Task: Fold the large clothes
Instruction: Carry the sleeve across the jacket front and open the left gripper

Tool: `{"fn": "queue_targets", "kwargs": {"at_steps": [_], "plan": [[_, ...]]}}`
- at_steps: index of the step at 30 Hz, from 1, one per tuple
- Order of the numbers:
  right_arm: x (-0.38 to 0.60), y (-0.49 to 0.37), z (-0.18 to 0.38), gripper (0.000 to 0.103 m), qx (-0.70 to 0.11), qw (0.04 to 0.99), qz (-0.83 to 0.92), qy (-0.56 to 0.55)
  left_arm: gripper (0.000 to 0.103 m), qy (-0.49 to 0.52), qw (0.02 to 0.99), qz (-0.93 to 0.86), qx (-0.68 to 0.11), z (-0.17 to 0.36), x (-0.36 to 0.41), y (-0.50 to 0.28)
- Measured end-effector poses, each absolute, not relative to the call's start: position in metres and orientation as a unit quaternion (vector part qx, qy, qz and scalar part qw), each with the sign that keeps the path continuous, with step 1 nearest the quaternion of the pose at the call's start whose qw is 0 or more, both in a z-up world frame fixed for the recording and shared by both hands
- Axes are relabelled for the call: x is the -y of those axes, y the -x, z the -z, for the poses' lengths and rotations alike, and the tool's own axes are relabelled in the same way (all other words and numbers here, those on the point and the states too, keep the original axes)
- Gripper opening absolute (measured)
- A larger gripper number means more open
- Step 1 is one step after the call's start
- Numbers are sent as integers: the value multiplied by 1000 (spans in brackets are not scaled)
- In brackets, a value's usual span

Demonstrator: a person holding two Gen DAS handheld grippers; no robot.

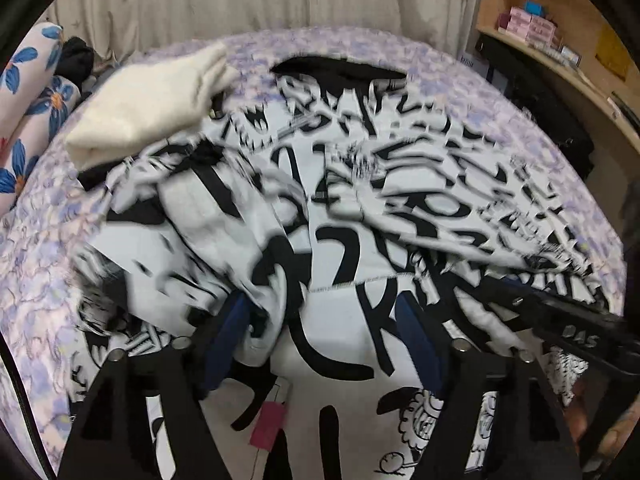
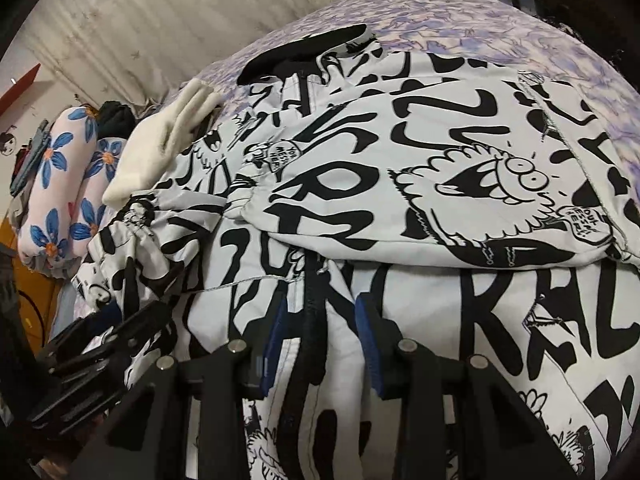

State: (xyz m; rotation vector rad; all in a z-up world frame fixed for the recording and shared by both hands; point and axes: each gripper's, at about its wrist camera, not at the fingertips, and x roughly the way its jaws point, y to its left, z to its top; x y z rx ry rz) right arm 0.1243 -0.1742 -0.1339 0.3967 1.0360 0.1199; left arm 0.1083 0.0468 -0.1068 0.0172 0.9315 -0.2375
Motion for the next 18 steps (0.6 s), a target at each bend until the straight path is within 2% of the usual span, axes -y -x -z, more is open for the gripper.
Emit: {"fn": "queue_targets", "kwargs": {"at_steps": [3,6,7,18], "plan": [[169,-123,129,37,-486,851,-71,-188,81,-13,898,99,-429,88,-53,-100],[161,-123,121,56,-477,855,-89,-185,81,-4,904,87,-418,72,-66,-93],[159,-122,118,58,-473,857,-95,-183,81,3,906,80,-415,68,-72,-90],[86,-128,98,58,-476,852,-187,-111,81,48,896,-40,-440,80,-150,-66]]}}
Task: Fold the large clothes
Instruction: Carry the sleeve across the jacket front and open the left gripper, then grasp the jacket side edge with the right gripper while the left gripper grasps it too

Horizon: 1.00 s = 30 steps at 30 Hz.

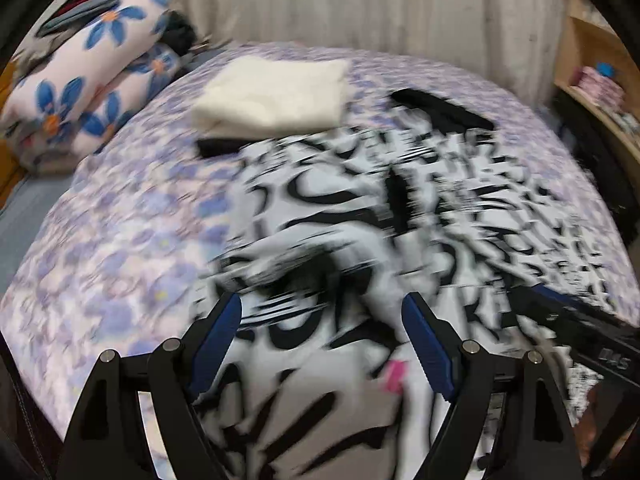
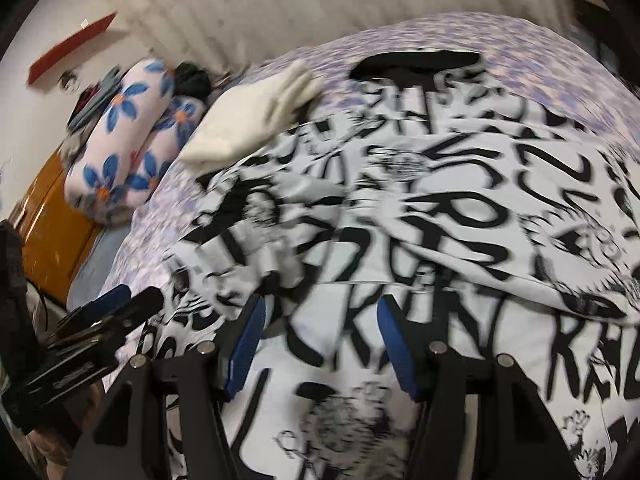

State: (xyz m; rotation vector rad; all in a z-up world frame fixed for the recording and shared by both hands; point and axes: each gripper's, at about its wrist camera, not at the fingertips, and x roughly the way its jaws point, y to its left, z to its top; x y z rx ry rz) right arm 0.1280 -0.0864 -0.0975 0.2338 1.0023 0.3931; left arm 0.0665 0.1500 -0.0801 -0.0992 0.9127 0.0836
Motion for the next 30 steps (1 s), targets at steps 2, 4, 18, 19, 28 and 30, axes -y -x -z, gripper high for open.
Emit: {"fn": "queue_targets", "kwargs": {"at_steps": [2,4,18,19,28,30], "plan": [[70,-131,96,58,-479,849,-202,-98,81,53,890,-61,-449,87,-164,-65],[52,-135,96,59,-480,847,-214,-84,81,62,885,-72,-455,93,-176,-63],[-14,-182,134,39,-499,848,-180,19,81,102,874,-80,-468,113,-209,-59],[-15,-184,130,22,-497,848,-183,24,81,104,875,-80,-467,114,-210,-58],[31,-185,8,15,-349,915,-201,-27,81,115,880,-75,-455,109,-213,-53],[56,-183,-7,15,-328,923,-191,-61,81,114,881,-73,-452,108,-212,-51]]}}
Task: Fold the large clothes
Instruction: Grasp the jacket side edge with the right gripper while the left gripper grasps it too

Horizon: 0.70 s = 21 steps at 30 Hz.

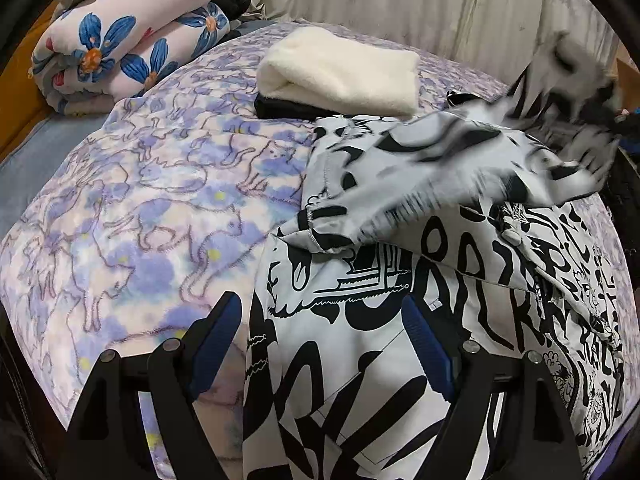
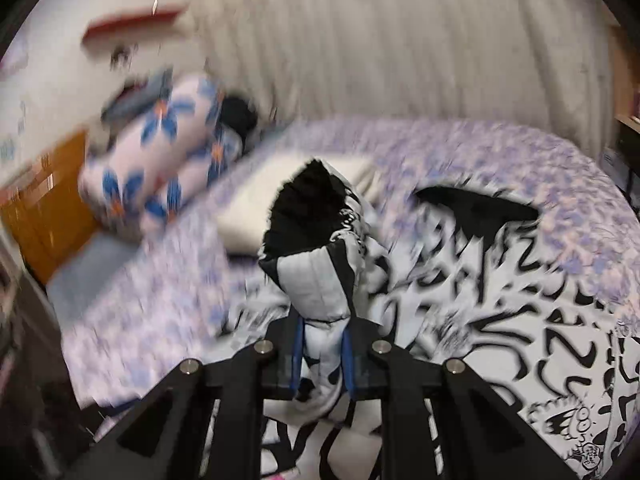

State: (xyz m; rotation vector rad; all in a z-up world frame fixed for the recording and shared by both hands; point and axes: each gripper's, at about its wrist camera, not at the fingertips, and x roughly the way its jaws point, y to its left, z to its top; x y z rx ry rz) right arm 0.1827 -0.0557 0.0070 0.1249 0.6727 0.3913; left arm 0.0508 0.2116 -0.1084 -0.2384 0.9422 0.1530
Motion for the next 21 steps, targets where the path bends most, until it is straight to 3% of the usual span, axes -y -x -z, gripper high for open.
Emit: {"fn": "queue_targets", "kwargs": {"at_steps": [4,11,13,21], "plan": [[106,-179,12,17,-353,918,-143,-109,81,112,882,-72,-452,109,-210,-50],[181,-163,133,27,-534,830,-25,-159,81,93,880,-63,-462,113,-207,-55],[199,-153,142,42,-539,819,-33,-196,81,82,879,-57,-467,114,-205,-59],[222,-160,108,62,-491,837,-62,-233,81,46,875,-19,-481,109,-215,-108]]}}
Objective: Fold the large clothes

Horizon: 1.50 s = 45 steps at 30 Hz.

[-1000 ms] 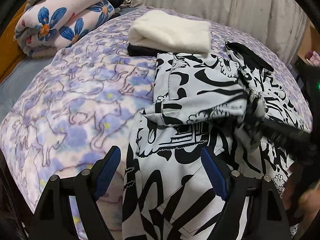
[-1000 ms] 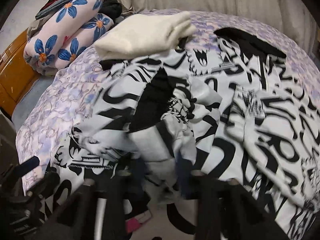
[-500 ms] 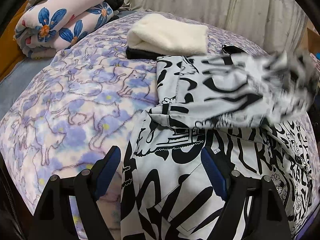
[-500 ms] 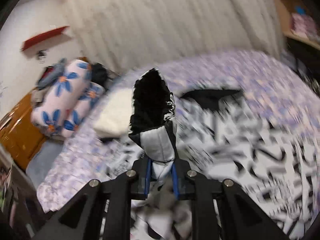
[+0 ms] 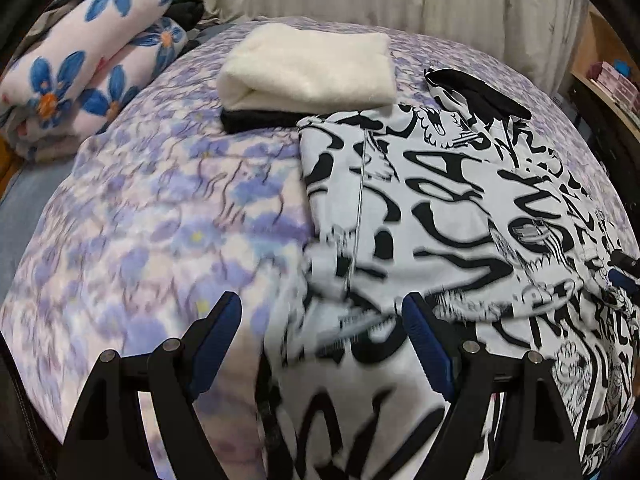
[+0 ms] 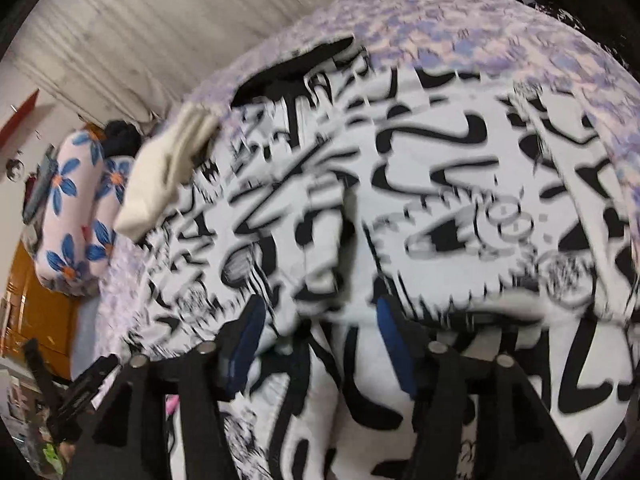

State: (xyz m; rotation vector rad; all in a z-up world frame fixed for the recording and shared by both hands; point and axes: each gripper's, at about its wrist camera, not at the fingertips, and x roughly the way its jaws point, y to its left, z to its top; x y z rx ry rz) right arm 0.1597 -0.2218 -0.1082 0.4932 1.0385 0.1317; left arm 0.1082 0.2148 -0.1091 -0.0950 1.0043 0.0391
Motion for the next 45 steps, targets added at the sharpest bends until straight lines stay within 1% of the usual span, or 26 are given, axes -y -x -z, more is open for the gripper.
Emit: {"fn": "queue_targets", "kwargs": {"at_steps": [3,7,12,14,15,16,17,18,19,20,21,22,23,25,28,31,34,36,38,40,41,42,43,45], "plan": [[218,-184,108,63,-498,836,-70,-219,81,46,865,-9,-499,115,-221,-143],[212,-218,127,63,-527,820,-78,-210,81,50,847,-21,-528,131,-229,-191],[204,-236,149,63,-544,809,-85,-206,81,59,826,-23,-561,155,-229,-234],[197,-238,153,63,-540,815,-91,-188,81,56,820,-17,-569,163,-224,-247],[193,-238,154,62,-537,819,-94,-176,81,53,818,-19,-572,167,-222,-252],[189,-238,154,52,-532,826,-95,-160,81,51,818,-19,-573,170,-220,-256],[185,-238,153,45,-531,831,-93,-140,81,49,818,-16,-573,173,-217,-261],[184,-239,153,34,-529,834,-92,-127,77,47,820,-15,-570,174,-214,-264],[183,-239,152,29,-523,839,-91,-120,66,48,824,-14,-564,174,-213,-266],[184,-239,150,26,-519,841,-93,-120,34,53,828,-4,-558,172,-211,-268],[184,-240,148,19,-514,844,-99,-120,21,55,826,0,-562,172,-209,-271],[183,-240,145,17,-508,847,-102,-116,15,54,829,-12,-557,170,-207,-272],[181,-241,142,16,-501,852,-102,-110,4,47,835,-25,-547,167,-206,-272],[177,-243,131,15,-479,866,-104,-96,3,28,860,-49,-508,154,-202,-268],[173,-248,115,13,-442,885,-110,-94,2,32,886,-69,-457,138,-204,-261],[169,-258,111,13,-418,898,-104,-88,2,38,901,-89,-423,135,-209,-259],[168,-276,129,13,-436,892,-85,-82,2,15,902,-113,-416,148,-212,-265],[171,-288,153,14,-473,874,-74,-82,2,5,896,-124,-426,161,-217,-272],[174,-293,167,17,-498,859,-73,-92,2,9,888,-128,-441,175,-223,-274],[177,-291,163,23,-501,856,-75,-103,3,13,884,-129,-449,180,-226,-274],[177,-290,160,24,-506,854,-71,-103,7,14,882,-128,-453,179,-227,-274],[177,-290,155,25,-509,852,-65,-99,15,15,881,-124,-456,178,-228,-273],[176,-288,149,26,-508,854,-59,-90,20,15,880,-119,-459,174,-228,-273],[171,-282,137,27,-497,863,-55,-73,41,2,879,-126,-460,166,-225,-270]]}}
